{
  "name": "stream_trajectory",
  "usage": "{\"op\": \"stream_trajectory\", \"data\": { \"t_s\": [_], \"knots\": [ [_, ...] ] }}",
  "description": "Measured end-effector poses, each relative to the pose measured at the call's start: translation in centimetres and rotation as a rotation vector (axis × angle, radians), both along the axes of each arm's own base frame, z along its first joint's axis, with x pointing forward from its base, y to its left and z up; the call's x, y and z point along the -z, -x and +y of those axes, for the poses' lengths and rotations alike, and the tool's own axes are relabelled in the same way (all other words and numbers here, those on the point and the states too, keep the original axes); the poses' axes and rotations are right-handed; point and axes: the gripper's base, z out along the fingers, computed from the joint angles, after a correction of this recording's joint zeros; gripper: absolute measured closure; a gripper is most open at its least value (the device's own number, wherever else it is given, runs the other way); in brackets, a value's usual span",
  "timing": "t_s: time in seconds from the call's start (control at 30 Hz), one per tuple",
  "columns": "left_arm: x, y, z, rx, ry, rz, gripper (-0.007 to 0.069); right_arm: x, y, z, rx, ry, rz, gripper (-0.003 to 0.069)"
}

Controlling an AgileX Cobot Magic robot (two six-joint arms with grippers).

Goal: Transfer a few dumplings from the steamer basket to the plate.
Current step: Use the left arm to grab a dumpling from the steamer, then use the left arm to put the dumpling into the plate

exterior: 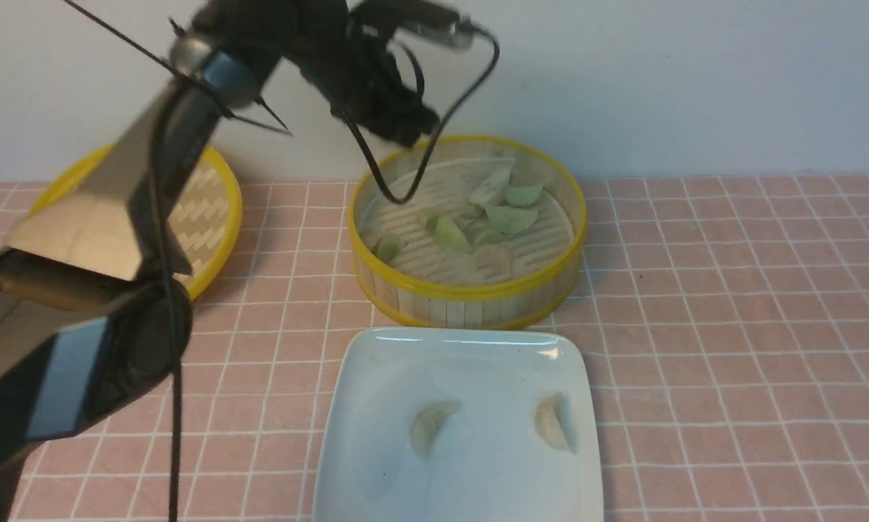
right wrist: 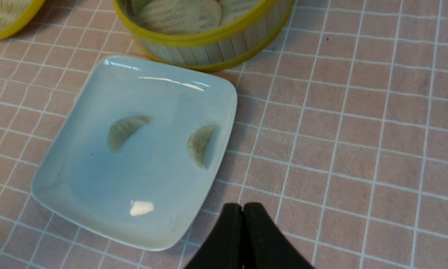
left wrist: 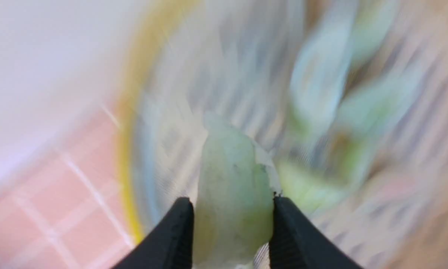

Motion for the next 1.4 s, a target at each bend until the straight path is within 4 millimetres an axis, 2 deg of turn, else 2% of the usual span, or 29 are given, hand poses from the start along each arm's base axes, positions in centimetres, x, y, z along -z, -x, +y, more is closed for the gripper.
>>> {"op": "stream_trajectory", "data": {
  "t_s": [0.03,0.13,0.2,0.27,0.37,0.47,0.53,0.57,0.7,0.77,0.8,0.83,0.97,1.07,1.17,1.23,1.3,1.33,1.37,1.4],
  "knots": [
    [-3.1,1.3,0.2,-0.010,0.036,-0.044,0.0389,-0.3,-0.3,0.0,0.000,0.000,-0.002,0.0673],
    [-7.3,4.2,0.6,-0.022,0.096,-0.060,0.0389,-0.7,-0.9,0.1,-0.006,-0.005,0.011,0.0673],
    [-8.3,5.8,0.5,-0.013,0.097,-0.039,0.0389,-0.7,-1.0,0.2,-0.010,-0.012,0.019,0.0673],
    [-8.9,8.2,0.5,0.003,0.082,0.009,0.0389,-0.7,-1.0,0.3,-0.016,-0.027,0.028,0.0673],
    [-6.3,11.8,0.1,0.036,0.023,0.167,0.0389,-0.7,-0.9,0.4,-0.021,-0.038,0.033,0.0673],
    [-1.6,15.4,-0.4,0.084,-0.061,0.347,0.0389,-0.7,-0.9,0.5,-0.025,-0.048,0.034,0.0673],
    [1.5,17.1,-1.0,0.111,-0.091,0.397,0.0389,-0.7,-0.9,0.5,-0.027,-0.046,0.033,0.0673],
    [3.3,17.6,-1.4,0.113,-0.095,0.401,0.0389,-0.7,-1.0,0.5,-0.028,-0.045,0.036,0.0673],
    [7.3,18.1,-1.5,0.092,-0.102,0.413,0.0389,-0.3,-1.6,0.6,-0.034,-0.039,0.058,0.0673],
    [9.3,18.0,-1.5,0.081,-0.118,0.433,0.0389,0.2,-2.5,0.7,-0.057,-0.024,0.088,0.0673],
    [9.3,18.0,-1.5,0.080,-0.118,0.432,0.0389,0.2,-2.6,0.7,-0.061,-0.023,0.090,0.0673],
    [10.4,17.8,-1.5,0.076,-0.128,0.449,0.0389,0.8,-3.6,1.0,-0.095,-0.019,0.118,0.0673],
    [12.0,17.5,-1.9,0.076,-0.140,0.478,0.0386,1.7,-6.0,1.7,-0.162,-0.024,0.171,0.0673],
    [13.0,17.3,-2.1,0.075,-0.151,0.500,0.0307,2.0,-8.6,2.7,-0.223,-0.002,0.204,0.0673],
    [13.0,17.3,-2.1,0.052,-0.144,0.516,0.0223,2.2,-11.3,4.0,-0.262,0.027,0.209,0.0671],
    [12.6,17.3,-2.1,0.040,-0.144,0.529,0.0207,2.3,-13.0,4.9,-0.279,0.041,0.201,0.0669],
    [11.6,17.4,-2.0,0.030,-0.151,0.532,0.0233,2.7,-15.4,6.2,-0.299,0.065,0.185,0.0666],
    [10.7,17.5,-1.8,0.027,-0.153,0.523,0.0270,2.9,-16.3,6.7,-0.306,0.076,0.180,0.0664],
    [9.9,17.7,-1.7,0.027,-0.153,0.510,0.0323,3.2,-17.2,7.2,-0.313,0.087,0.176,0.0659],
    [8.2,18.3,-1.3,0.030,-0.147,0.483,0.0406,3.7,-18.8,8.2,-0.326,0.102,0.171,0.0647]
  ]
}}
